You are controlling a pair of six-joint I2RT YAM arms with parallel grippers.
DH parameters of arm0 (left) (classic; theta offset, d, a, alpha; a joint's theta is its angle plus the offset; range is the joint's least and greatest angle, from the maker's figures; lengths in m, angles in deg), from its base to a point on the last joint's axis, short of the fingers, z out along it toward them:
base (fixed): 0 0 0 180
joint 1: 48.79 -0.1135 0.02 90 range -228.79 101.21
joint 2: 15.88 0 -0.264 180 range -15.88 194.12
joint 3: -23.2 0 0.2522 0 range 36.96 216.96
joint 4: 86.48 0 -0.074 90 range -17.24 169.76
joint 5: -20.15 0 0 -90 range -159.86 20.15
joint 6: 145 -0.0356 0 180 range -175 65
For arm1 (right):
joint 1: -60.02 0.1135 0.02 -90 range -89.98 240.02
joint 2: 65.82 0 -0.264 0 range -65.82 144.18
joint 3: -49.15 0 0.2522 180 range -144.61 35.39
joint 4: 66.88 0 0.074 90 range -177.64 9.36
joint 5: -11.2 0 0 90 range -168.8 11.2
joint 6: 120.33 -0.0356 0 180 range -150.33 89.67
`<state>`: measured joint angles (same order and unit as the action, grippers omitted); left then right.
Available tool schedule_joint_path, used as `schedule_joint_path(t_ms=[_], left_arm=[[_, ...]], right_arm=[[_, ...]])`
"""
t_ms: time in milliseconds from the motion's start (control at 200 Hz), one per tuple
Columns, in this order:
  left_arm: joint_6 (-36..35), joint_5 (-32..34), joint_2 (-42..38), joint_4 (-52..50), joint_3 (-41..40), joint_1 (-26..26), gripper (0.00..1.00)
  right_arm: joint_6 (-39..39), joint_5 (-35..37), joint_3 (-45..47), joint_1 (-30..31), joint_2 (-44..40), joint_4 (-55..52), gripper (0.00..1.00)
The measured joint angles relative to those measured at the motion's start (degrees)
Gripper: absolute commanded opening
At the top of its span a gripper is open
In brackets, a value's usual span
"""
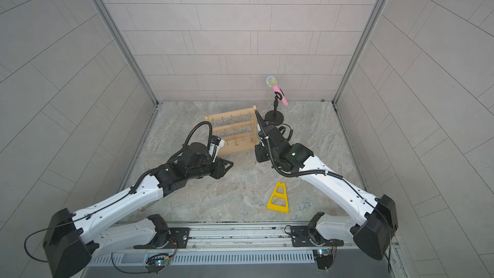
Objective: Hang the necklace on the jewelry display stand
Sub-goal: Pick up the necklace from the center of the board.
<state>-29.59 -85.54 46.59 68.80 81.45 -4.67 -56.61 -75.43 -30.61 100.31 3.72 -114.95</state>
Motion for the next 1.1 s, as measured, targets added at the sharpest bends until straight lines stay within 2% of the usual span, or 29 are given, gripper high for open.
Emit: schedule_joint_path(t_ms=[425,700,1101], left_arm=[[-2.62,-2.49,0.22,7.19,2.78,3.32,0.47],[-4.0,-2.78,1.7,12.76,2.91,3.69,0.51],[-5.62,-2.1,4.48,15.17,3.93,3.69,0.51]], right_arm=[[2.45,-1.18,-10.93,3.69,-0.79,-4.04,0.07],[2.54,-3.45,-13.2,5.16,-1.38,-5.35,0.07],[2.49,-6.84,-16.11,7.28,-1.53,-5.4,0.06]])
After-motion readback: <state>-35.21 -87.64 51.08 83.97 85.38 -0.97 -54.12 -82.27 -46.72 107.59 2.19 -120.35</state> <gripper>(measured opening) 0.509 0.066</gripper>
